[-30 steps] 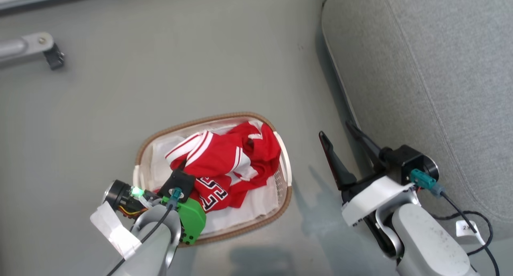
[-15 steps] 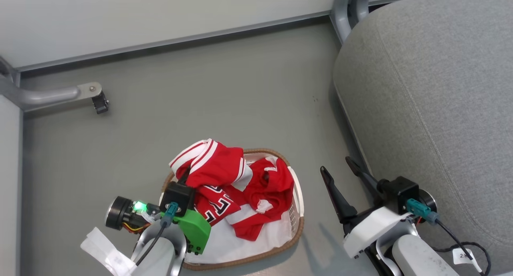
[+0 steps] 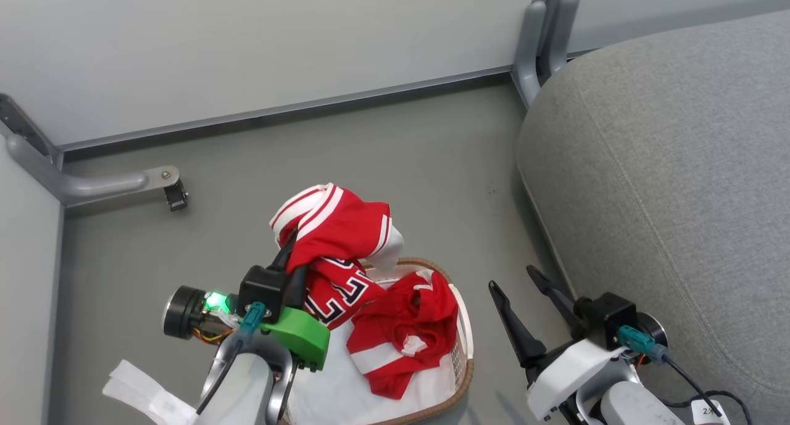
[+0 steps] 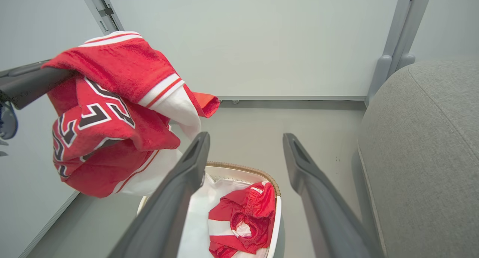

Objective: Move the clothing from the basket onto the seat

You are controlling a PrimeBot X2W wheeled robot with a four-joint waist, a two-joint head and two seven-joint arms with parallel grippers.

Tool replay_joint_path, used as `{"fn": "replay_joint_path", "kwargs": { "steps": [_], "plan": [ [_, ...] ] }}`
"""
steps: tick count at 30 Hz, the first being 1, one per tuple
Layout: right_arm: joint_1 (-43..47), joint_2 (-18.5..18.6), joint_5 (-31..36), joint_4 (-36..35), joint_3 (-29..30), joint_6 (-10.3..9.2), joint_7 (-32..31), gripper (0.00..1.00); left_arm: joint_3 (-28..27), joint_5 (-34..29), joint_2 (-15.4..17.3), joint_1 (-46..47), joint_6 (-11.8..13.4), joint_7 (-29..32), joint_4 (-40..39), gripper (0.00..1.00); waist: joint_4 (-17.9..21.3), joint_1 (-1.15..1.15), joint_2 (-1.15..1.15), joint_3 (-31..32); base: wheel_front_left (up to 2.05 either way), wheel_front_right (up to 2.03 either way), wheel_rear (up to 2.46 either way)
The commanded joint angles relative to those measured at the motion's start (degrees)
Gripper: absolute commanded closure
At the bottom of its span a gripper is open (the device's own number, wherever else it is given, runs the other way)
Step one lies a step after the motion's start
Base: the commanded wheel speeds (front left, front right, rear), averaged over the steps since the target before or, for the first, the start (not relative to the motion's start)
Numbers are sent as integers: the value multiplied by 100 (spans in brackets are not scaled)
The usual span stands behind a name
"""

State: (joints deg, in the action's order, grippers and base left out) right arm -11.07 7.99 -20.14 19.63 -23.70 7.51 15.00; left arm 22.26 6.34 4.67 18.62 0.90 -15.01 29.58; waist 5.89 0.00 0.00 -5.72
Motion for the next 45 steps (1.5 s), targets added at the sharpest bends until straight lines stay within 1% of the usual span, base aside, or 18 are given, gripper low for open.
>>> {"fn": "replay_joint_path", "kwargs": {
  "steps": [1, 7, 13, 22, 29, 35, 42, 45],
  "plan": [
    [92, -7, -40, 11, 8, -4, 27, 0, -52, -27, -4, -26, -34, -25, -120, 100, 3, 0, 0, 50, 0, 0, 0],
    [124, -15, -60, 29, -21, -4, 27, 0, -222, 103, -99, 145, -131, -24, -628, 100, -6, 0, 0, 96, 0, 0, 0],
    [167, -26, -51, 45, -27, -4, 28, 0, -219, 148, -138, 332, -229, -25, -1040, 100, -33, 0, 0, 128, 0, 0, 0],
    [198, -31, -46, 64, -40, -4, 28, 0, -183, 304, -167, 426, -231, -24, -1259, 100, -31, 0, 0, 153, 0, 0, 0],
    [144, -70, -99, -12, -97, -4, 28, 0, -89, 419, -171, 382, -147, -24, -1325, 100, -37, 0, 0, 126, 0, 0, 0],
    [-284, -68, -163, -344, -490, -4, 28, 0, -19, 504, -170, 455, -76, -24, -1344, 100, -73, 0, 0, 27, 0, 0, 0],
    [-1076, -50, -309, -728, -1200, -4, 27, 0, 122, 611, -170, 482, -14, -24, -1347, 100, -154, 0, 0, -61, 0, 0, 0],
    [-1378, -59, -382, -779, -1448, -4, 27, 0, 193, 628, -169, 513, 18, -24, -1346, 100, -204, 0, 0, -90, 0, 0, 0]
  ]
}}
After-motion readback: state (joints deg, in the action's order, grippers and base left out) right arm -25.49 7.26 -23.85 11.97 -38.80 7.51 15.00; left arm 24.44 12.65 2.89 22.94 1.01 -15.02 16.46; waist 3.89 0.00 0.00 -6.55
